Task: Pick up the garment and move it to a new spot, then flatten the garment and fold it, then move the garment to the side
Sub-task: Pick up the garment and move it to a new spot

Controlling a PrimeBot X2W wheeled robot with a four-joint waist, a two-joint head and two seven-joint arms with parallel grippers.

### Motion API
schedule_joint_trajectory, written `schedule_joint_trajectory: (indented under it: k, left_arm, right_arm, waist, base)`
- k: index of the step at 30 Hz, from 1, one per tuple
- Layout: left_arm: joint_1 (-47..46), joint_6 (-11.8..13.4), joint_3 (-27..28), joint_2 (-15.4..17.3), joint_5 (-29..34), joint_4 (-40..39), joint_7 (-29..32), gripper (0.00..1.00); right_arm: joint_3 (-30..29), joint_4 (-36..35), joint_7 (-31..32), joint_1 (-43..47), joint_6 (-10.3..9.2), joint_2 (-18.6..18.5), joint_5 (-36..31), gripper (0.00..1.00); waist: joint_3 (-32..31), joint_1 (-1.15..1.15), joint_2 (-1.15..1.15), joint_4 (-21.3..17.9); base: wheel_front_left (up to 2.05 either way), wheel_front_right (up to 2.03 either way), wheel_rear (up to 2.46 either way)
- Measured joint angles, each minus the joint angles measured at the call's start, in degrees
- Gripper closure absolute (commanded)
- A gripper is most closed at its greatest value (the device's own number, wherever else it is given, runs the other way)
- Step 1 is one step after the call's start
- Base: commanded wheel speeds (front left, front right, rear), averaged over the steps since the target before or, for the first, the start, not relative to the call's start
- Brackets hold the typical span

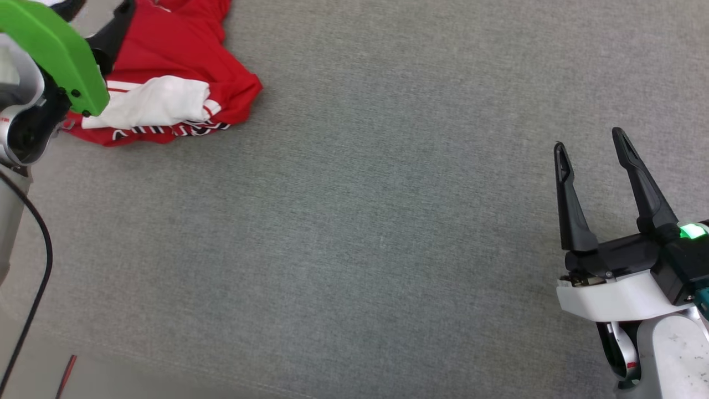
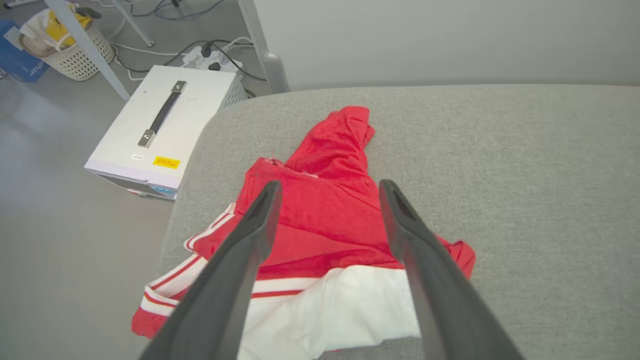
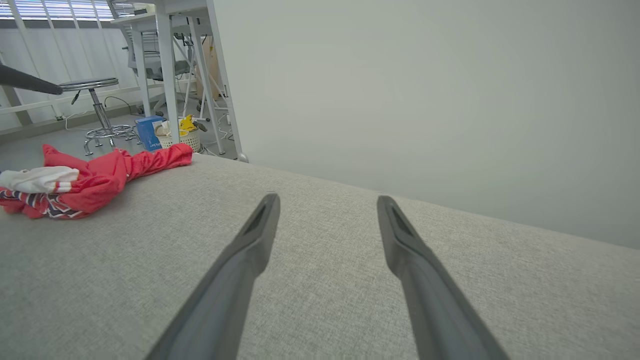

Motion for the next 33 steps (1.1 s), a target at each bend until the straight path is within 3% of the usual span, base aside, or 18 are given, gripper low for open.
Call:
schedule_joint_trajectory:
  k: [6,9,15,22,23,24,25,33]
  left_arm:
    - [-2.23,0.0,-8.51,1.92,-5.65,0.29,13.76,0.0]
    - [-2.77,-0.01,-11.54,2.41,-7.1,1.87,17.83,0.0]
    - [-2.92,-0.01,-15.62,2.27,-8.29,7.46,20.9,0.0]
    - [-4.5,-0.01,-17.75,1.45,-9.36,11.81,19.75,0.0]
    - [-4.75,-0.01,-18.24,1.37,-9.69,12.06,19.42,0.18]
    - [-4.9,-0.01,-18.78,1.41,-10.12,12.29,18.51,0.73]
    - [-4.95,-0.01,-19.34,1.54,-10.26,12.46,17.62,1.0]
    - [-5.63,-0.02,-25.01,2.5,-7.42,10.26,5.3,1.0]
  right_arm:
    - [0.12,-0.2,0.0,-0.58,0.0,-0.3,0.01,0.0]
    - [0.29,-0.35,0.0,-1.15,0.0,-0.27,0.01,0.0]
    - [0.54,-0.34,0.0,-1.68,0.0,-0.19,0.11,0.0]
    - [0.09,-0.09,0.0,-2.26,0.0,-0.09,0.27,0.0]
    - [0.04,0.0,0.0,-2.26,0.0,-0.09,0.35,0.0]
    - [0.04,0.12,0.0,-2.26,0.0,-0.08,0.62,0.0]
    - [0.01,0.25,0.0,-2.26,0.0,-0.07,0.71,0.0]
    - [0.7,1.43,-0.01,-2.21,0.0,0.92,1.88,0.0]
  waist:
    - [1.89,0.0,0.0,-1.7]
    - [2.82,-0.01,0.0,-2.51]
    - [4.64,-0.01,0.0,-4.36]
    - [6.06,-0.02,0.01,-5.52]
    - [5.99,-0.02,0.01,-5.47]
    - [5.84,-0.02,0.01,-5.4]
    - [5.66,-0.02,0.01,-5.31]
    - [1.85,-0.01,0.0,-4.3]
  base:
    - [0.0,0.0,0.0]
    - [0.0,0.0,0.0]
    - [0.0,0.0,0.0]
    - [0.0,0.0,0.0]
    - [0.0,0.0,0.0]
    - [0.0,0.0,0.0]
    - [0.0,0.0,0.0]
    - [0.0,0.0,0.0]
